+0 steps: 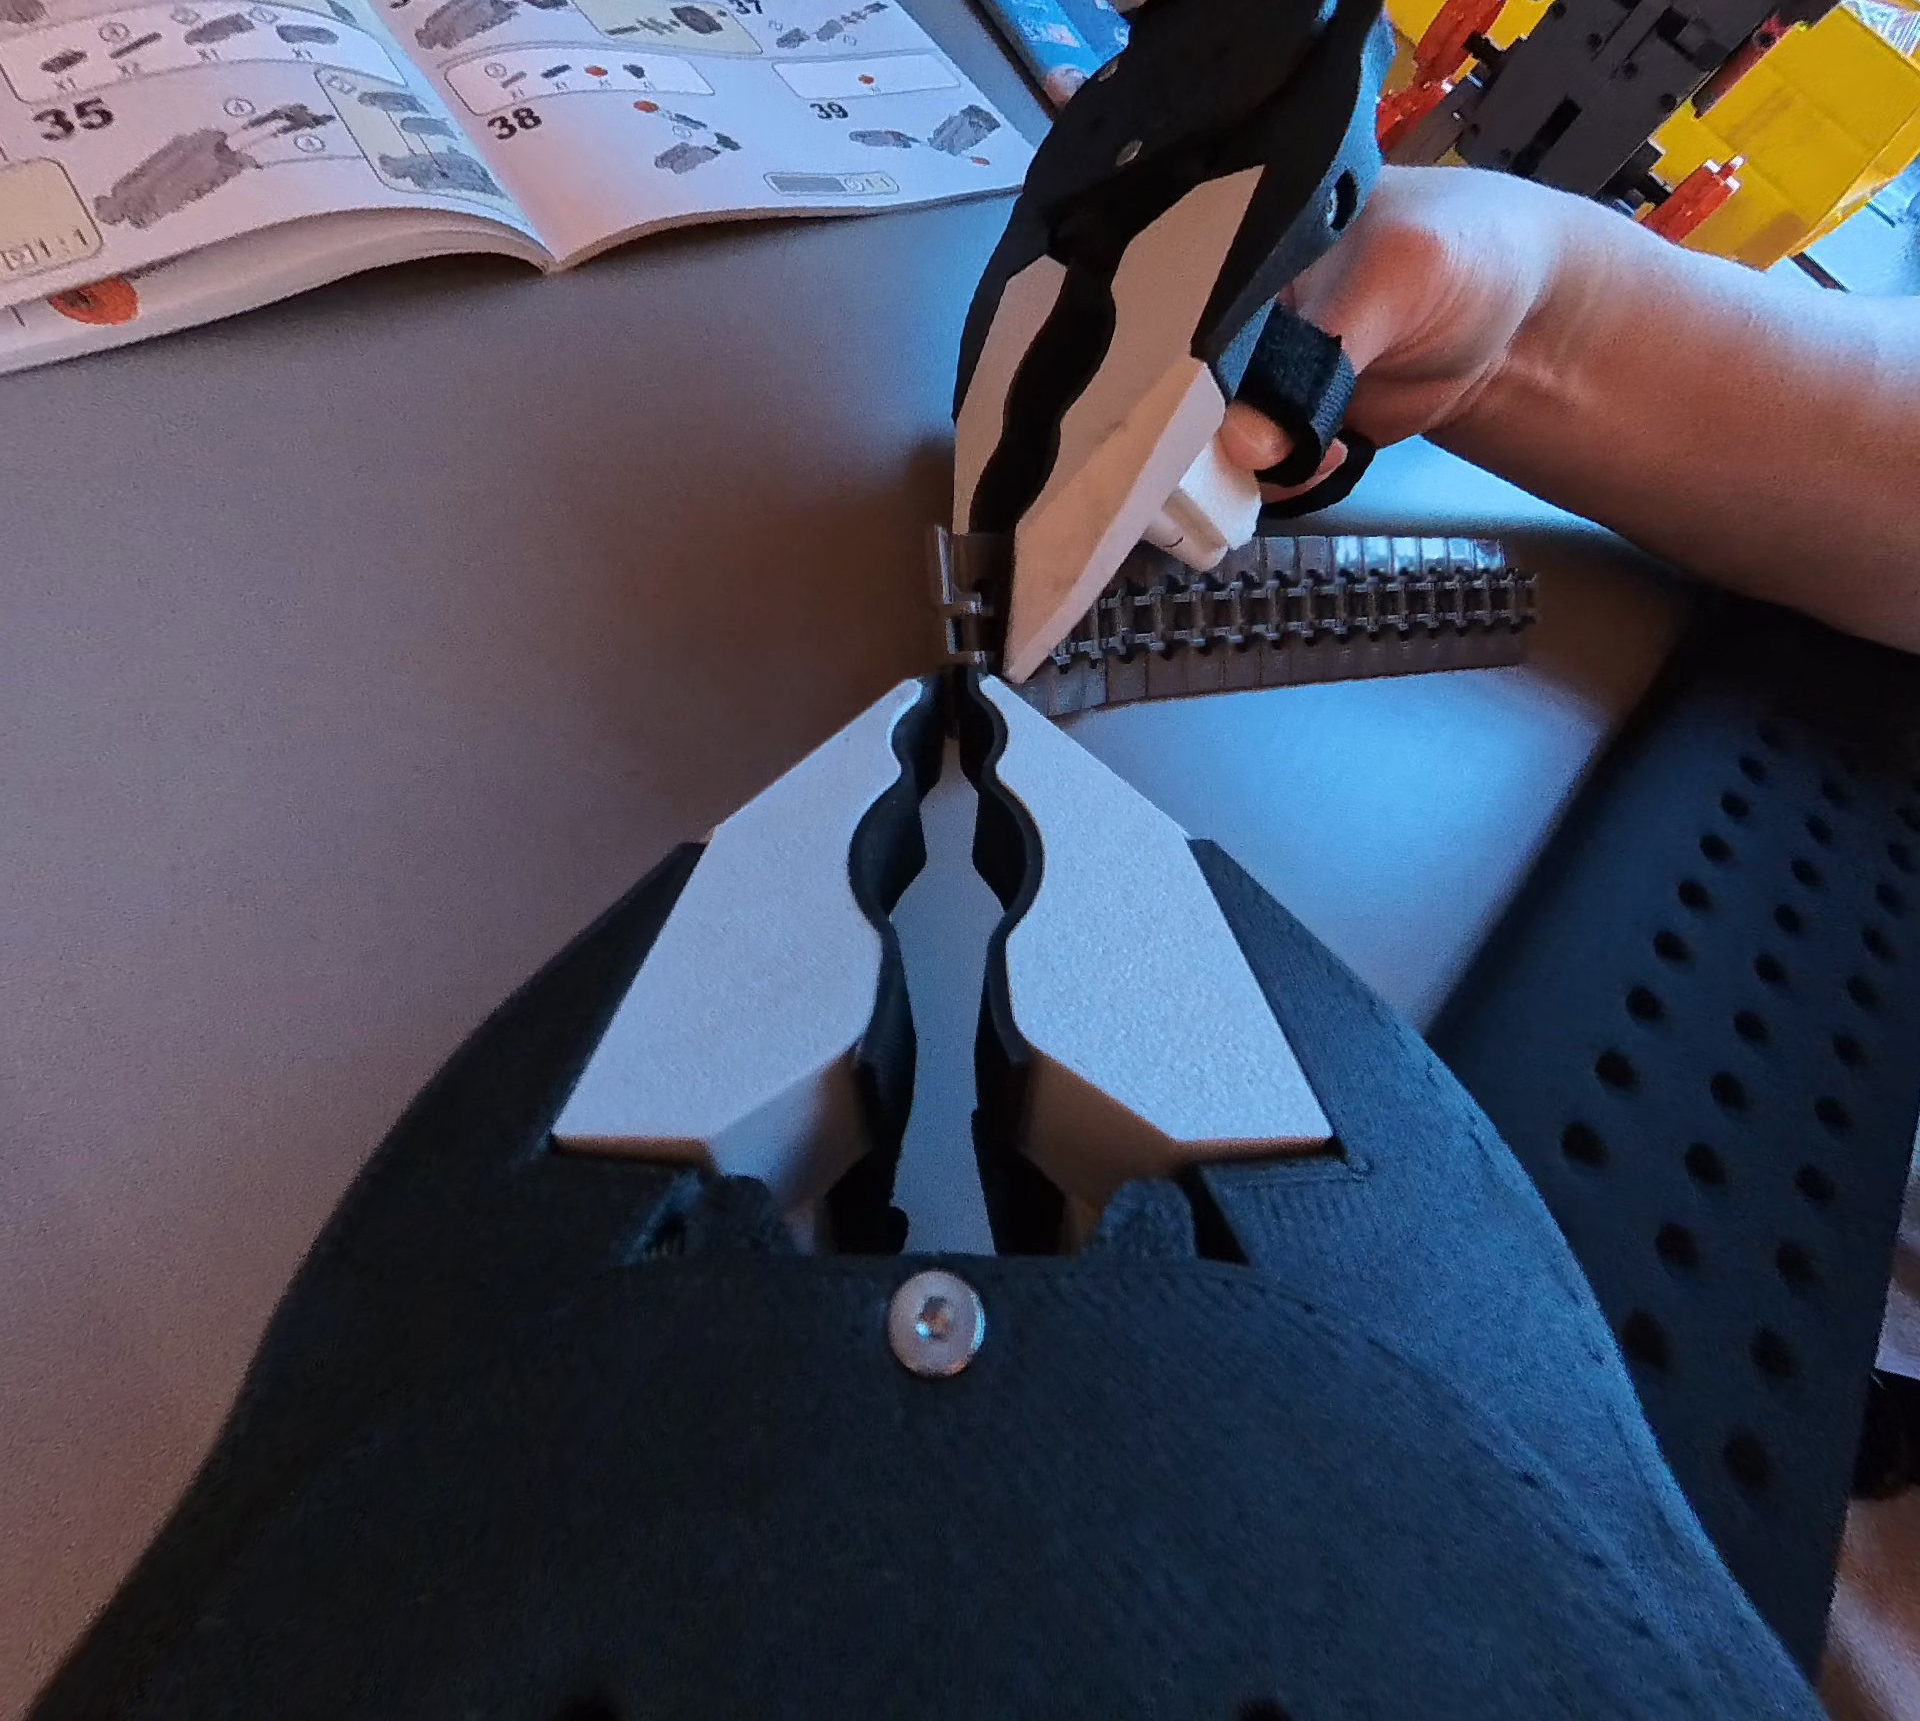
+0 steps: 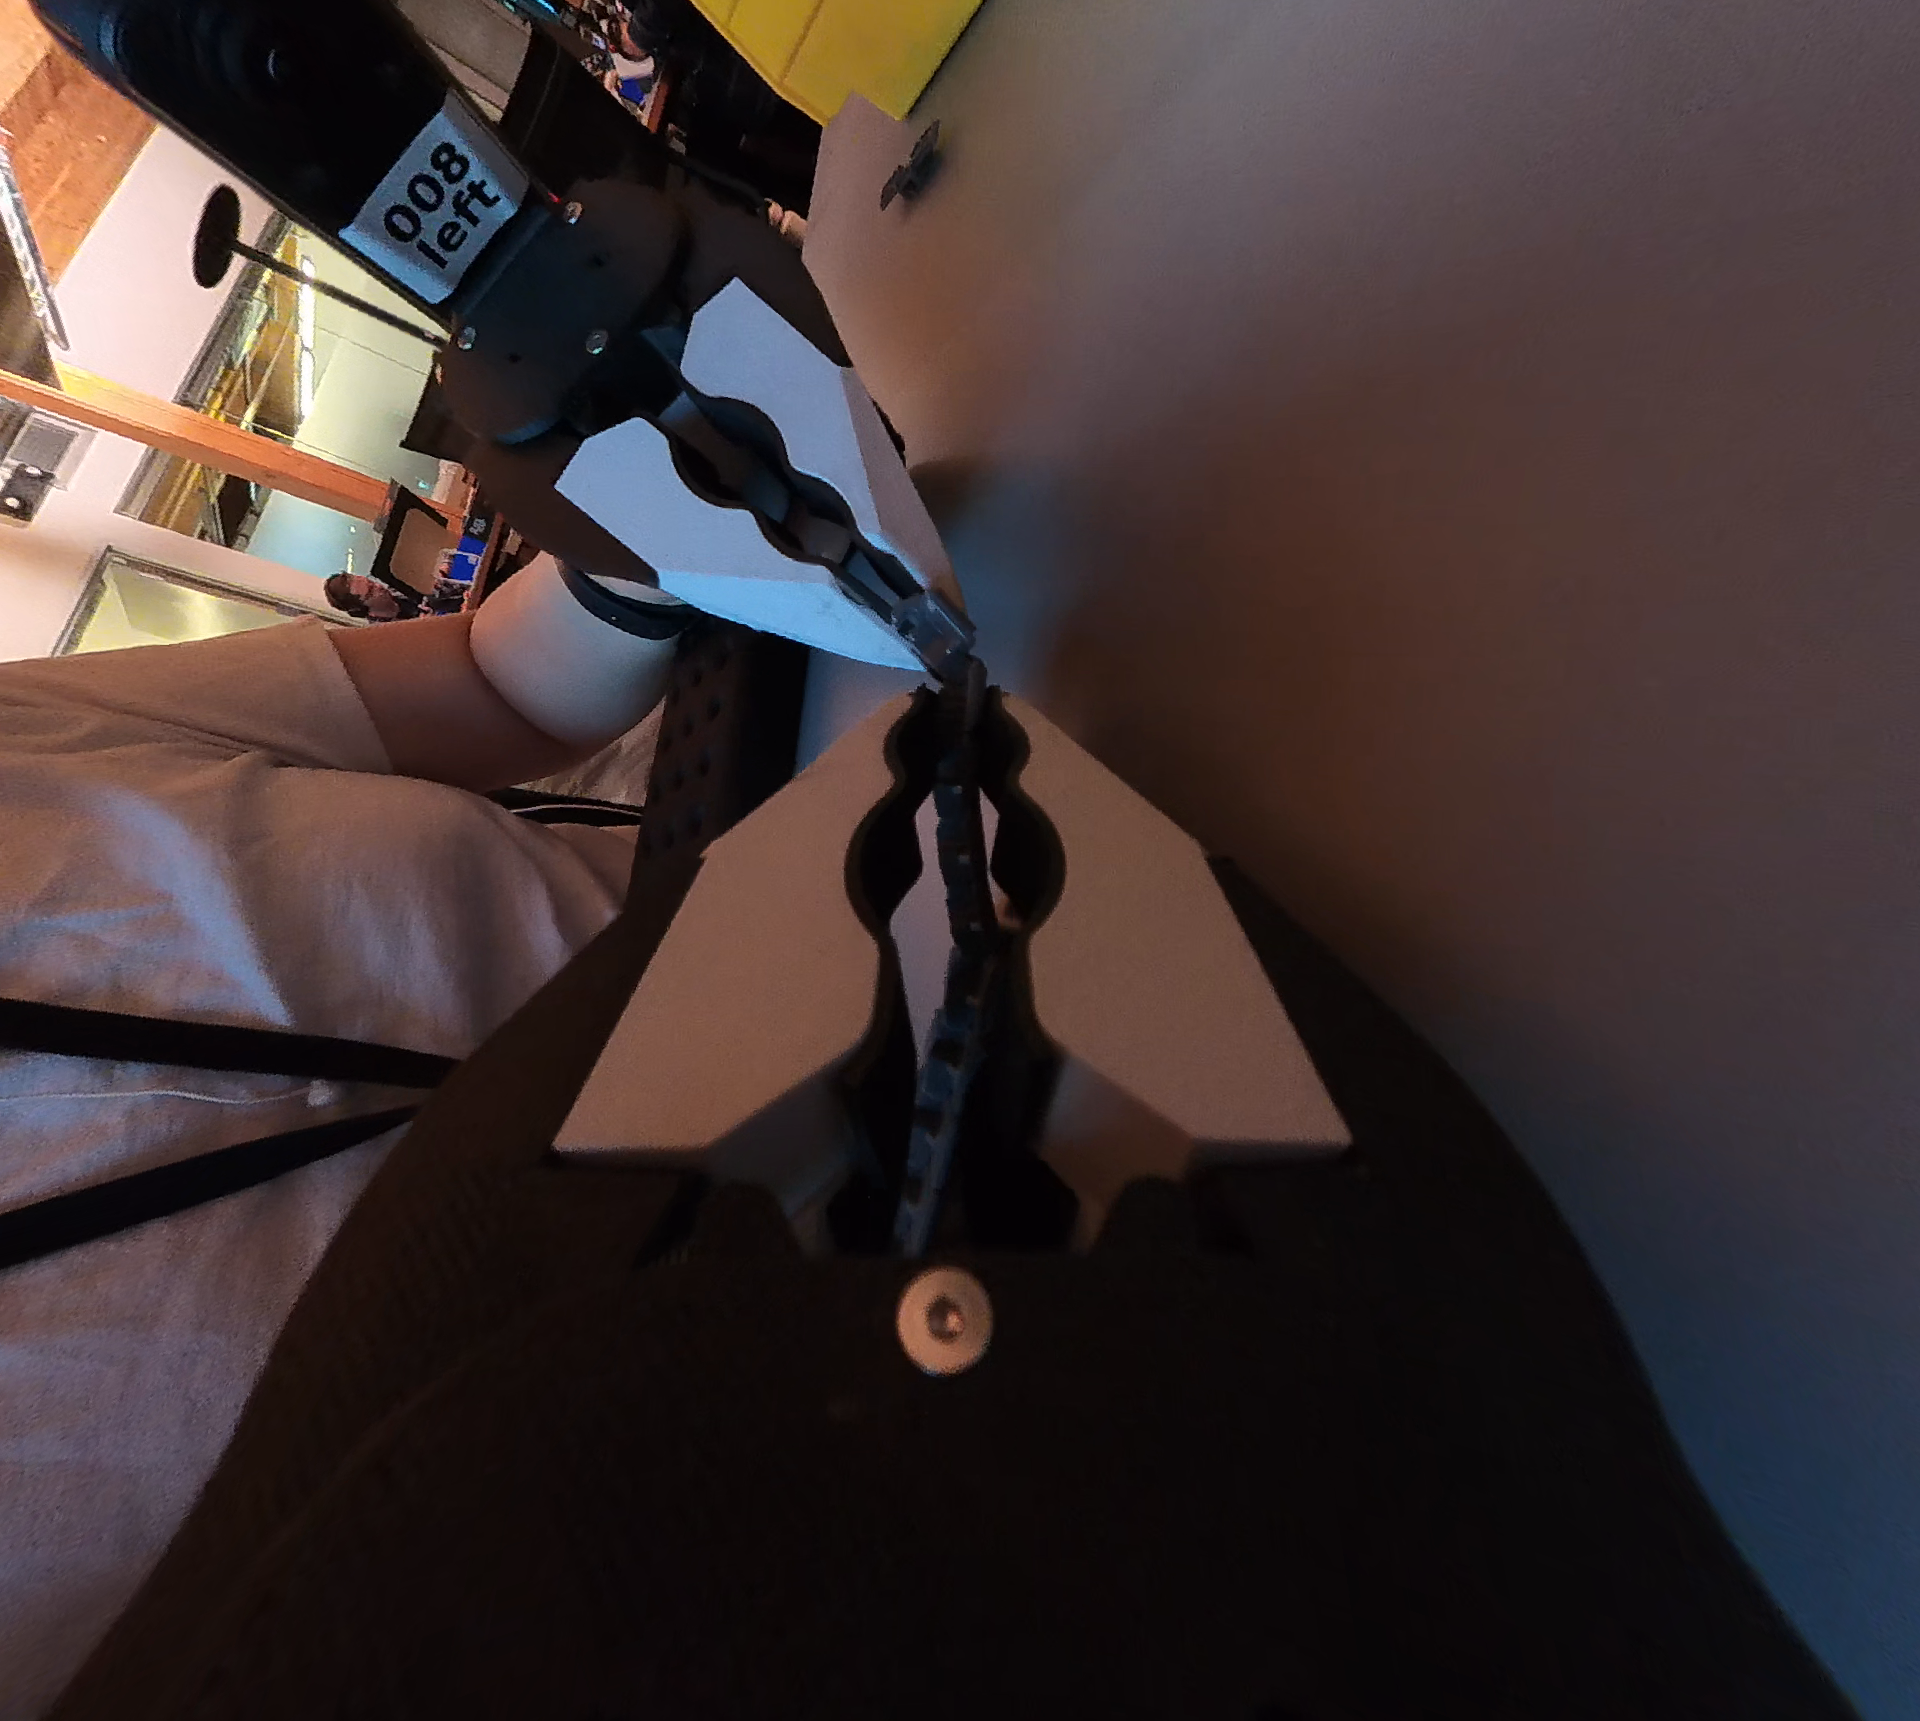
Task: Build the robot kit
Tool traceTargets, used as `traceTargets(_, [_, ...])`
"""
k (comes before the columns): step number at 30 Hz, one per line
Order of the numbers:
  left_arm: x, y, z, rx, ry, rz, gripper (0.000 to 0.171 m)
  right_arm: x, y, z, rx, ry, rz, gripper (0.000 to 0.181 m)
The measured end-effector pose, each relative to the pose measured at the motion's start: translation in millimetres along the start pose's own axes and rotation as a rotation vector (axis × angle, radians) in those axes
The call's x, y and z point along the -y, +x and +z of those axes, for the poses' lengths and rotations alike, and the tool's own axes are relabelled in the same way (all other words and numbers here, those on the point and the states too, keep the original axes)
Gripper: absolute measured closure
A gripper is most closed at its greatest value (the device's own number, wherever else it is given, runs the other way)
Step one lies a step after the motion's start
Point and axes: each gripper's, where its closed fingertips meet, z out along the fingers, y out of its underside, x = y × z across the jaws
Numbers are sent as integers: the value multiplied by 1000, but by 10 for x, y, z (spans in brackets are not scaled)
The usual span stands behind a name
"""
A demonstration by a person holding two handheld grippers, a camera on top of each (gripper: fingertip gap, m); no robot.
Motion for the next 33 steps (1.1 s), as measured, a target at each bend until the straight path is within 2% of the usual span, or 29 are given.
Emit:
traceTargets(10, [5,-17,11,21,-3,12,170,-6,11,4,13,-12,21,176])
traceTargets(13, [59,41,-29,-8,36,36,170,-18,-45,-3,79,-35,48,175])
traceTargets(15, [105,116,-64,-60,72,42,165,-9,-109,-15,125,-27,34,175])
traceTargets(18, [118,141,-75,-86,82,31,159,-5,-142,-26,117,-6,-26,175])
traceTargets(22, [106,148,-69,-84,72,39,165,2,-132,-24,116,-2,-16,175])
traceTargets(30, [217,150,-157,-216,150,-133,166,65,-200,-83,184,44,-7,175])
traceTargets(33, [269,115,-197,-208,189,-156,171,84,-262,-104,226,57,-19,176])
